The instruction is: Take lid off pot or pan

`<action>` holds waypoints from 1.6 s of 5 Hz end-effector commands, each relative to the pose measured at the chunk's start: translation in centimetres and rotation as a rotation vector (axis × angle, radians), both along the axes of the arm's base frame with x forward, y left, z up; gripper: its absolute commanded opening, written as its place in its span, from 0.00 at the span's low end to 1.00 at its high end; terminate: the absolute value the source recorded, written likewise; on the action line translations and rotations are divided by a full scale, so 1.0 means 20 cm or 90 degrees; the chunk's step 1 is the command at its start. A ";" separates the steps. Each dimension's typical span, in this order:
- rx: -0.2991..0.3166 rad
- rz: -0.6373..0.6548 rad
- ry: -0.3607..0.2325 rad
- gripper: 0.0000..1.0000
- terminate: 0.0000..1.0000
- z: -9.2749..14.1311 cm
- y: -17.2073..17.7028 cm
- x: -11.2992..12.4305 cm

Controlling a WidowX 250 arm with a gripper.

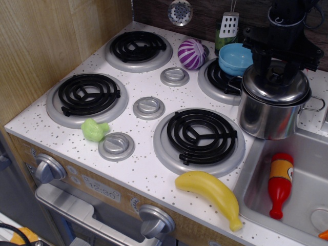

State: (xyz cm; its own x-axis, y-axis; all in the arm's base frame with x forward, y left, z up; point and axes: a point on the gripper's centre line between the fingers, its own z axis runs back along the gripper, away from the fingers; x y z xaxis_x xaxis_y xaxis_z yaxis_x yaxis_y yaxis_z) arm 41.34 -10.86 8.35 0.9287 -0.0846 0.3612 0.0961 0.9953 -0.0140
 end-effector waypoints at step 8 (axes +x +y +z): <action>0.098 0.124 0.066 0.00 0.00 0.07 0.24 -0.47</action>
State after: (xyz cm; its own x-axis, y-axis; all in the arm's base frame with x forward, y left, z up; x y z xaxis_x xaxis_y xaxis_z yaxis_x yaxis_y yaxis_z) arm 31.09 -5.81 6.93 0.9743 0.0415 0.2216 -0.0719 0.9888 0.1307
